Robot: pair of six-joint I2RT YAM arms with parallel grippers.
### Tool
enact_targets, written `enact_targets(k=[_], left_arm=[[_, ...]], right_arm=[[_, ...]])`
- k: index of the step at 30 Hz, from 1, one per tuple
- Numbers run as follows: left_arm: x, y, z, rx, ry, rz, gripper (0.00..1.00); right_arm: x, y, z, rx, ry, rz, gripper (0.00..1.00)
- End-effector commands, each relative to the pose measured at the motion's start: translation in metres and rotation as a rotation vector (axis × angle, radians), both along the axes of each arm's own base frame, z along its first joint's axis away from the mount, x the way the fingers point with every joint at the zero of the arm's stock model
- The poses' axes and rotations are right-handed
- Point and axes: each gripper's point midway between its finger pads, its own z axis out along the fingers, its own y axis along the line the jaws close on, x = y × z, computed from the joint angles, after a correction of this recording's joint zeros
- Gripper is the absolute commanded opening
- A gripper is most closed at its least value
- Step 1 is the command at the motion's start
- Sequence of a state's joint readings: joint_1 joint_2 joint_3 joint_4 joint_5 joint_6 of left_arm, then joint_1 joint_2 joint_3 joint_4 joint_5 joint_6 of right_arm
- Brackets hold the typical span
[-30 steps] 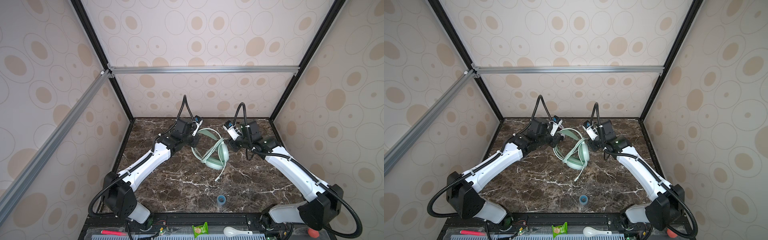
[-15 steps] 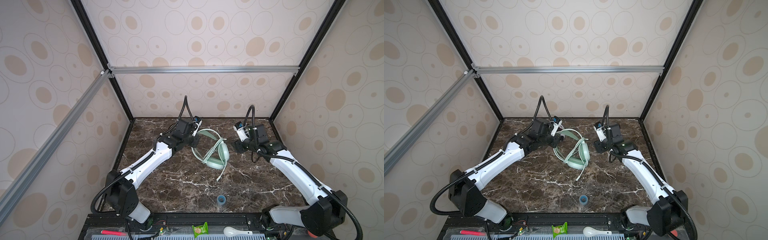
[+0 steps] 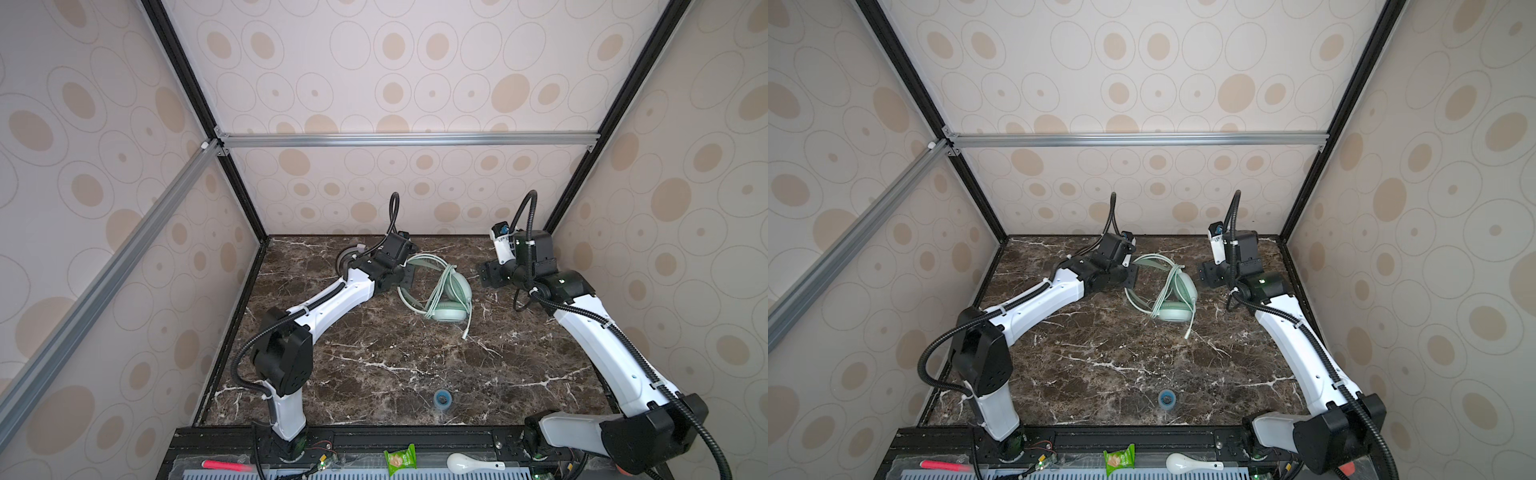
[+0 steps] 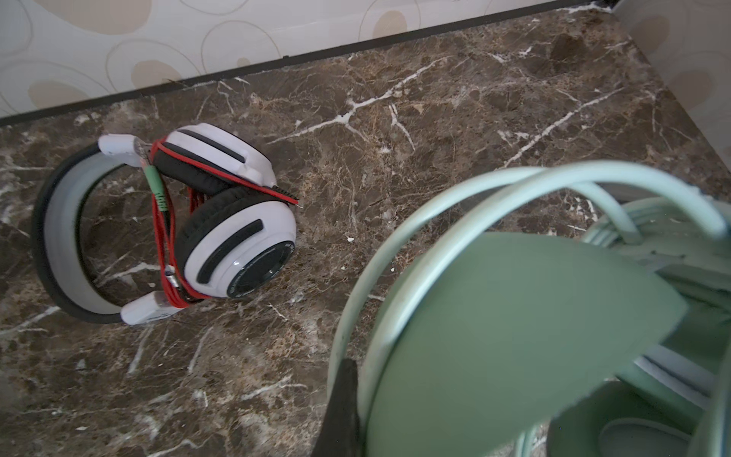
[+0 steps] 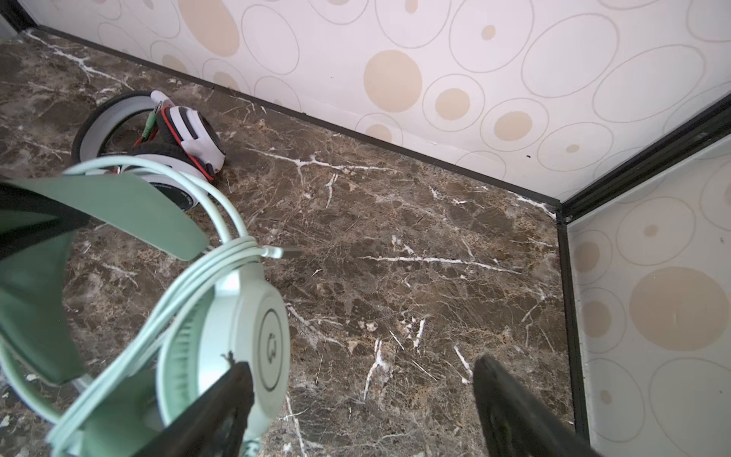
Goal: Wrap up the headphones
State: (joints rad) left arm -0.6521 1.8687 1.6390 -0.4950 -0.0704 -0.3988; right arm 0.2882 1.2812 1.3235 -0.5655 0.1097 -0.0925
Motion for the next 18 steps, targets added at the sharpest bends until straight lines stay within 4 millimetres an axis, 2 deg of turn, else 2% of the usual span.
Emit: enact_targets(k=[1,10,12,14,18], left_arm=[[0.021,-0.017,0.026,-0.125,-0.02,0.098,0.0],[0.079,-0.064,0.003,-0.173,-0.002,0.099,0.0],[0.091,-0.067,-0.003,-0.192,0.012,0.123,0.0],[0.1,-0.063,-0.019,-0.205,0.051,0.164,0.0],[0.111,-0.061,-0.037,-0.239,0.082,0.2,0.0]], right_arm=[[0.0,-0.004,0.003,0.007,0.014,-0.031,0.89],[-0.009,-0.016,0.013,-0.04,0.017,-0.063,0.91],[-0.009,-0.02,0.018,-0.065,0.003,-0.074,0.91],[-0.008,-0.036,0.025,-0.086,-0.012,-0.118,0.92],[-0.011,-0.039,0.034,-0.091,-0.022,-0.117,0.92]])
